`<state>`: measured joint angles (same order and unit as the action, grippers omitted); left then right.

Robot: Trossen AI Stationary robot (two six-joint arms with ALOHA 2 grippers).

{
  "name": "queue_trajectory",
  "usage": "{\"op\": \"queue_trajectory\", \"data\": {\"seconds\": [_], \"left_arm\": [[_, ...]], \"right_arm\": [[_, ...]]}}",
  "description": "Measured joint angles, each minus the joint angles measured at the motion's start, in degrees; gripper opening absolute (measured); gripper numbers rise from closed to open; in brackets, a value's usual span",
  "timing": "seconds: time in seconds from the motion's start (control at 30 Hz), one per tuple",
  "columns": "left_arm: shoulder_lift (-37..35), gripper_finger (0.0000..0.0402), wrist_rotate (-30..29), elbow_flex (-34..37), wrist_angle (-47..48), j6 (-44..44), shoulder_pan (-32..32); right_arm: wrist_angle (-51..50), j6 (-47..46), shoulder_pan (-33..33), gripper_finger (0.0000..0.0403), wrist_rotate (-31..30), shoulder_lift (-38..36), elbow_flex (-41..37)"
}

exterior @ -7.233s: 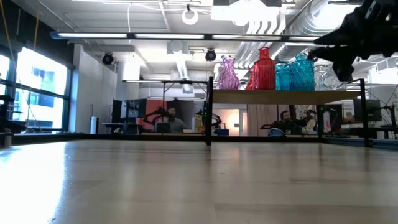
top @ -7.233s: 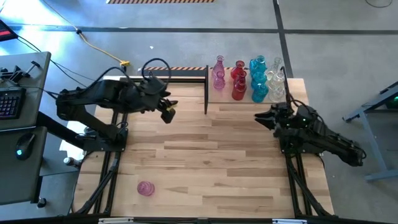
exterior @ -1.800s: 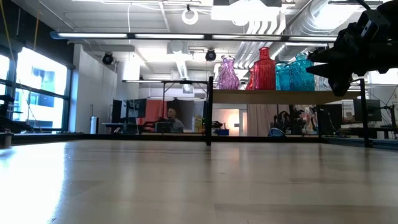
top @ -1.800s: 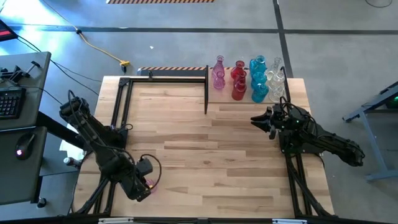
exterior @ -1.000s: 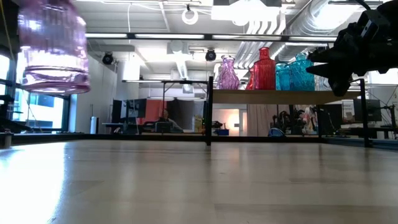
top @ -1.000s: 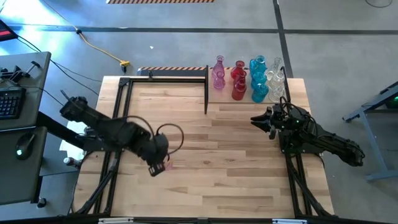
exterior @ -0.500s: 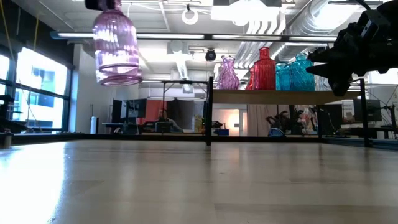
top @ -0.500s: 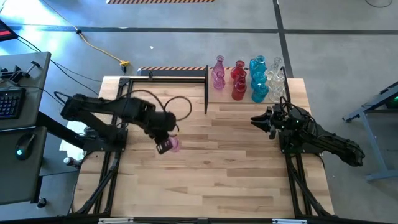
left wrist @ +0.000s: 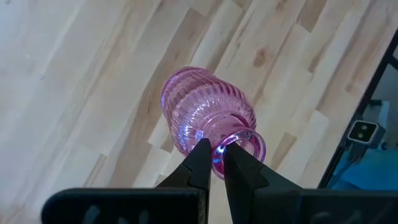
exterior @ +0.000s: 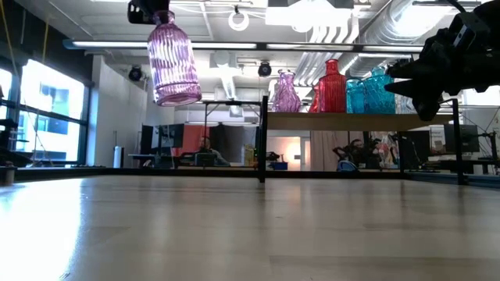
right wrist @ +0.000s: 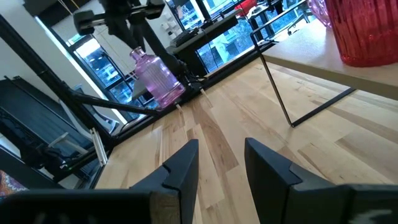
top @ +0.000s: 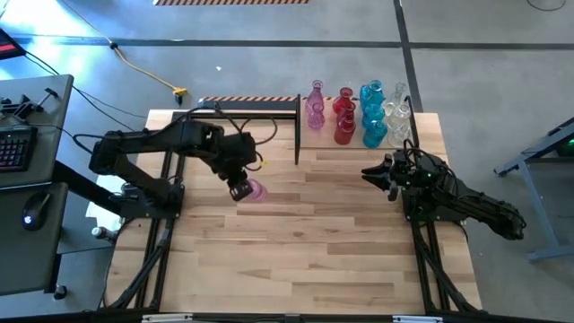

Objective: Sort vases onto shelf
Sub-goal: Put the pink vase on the shelf aligned with the pink vases

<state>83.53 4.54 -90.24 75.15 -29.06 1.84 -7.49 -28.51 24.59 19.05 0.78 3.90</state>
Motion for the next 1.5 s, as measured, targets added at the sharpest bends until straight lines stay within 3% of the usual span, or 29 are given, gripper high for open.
{"op": "queue_trajectory", "data": {"seconds": [1.0,1.13,1.5], "left_arm": [[0.0,0.0014,1.55,0.0,-9.97,1.27,12.22],[0.0,0.0014,3.02,0.0,-13.54,1.24,12.44],[0.0,0.0014,7.43,0.0,-28.79,-0.89,12.4]], "right_arm": [[0.0,0.02,-0.01,0.011,-0.02,0.0,0.0],[-0.04,-0.01,0.01,0.011,-2.62,0.0,0.02],[-0.02,-6.46,0.01,0.0123,-1.78,0.0,0.01]]}}
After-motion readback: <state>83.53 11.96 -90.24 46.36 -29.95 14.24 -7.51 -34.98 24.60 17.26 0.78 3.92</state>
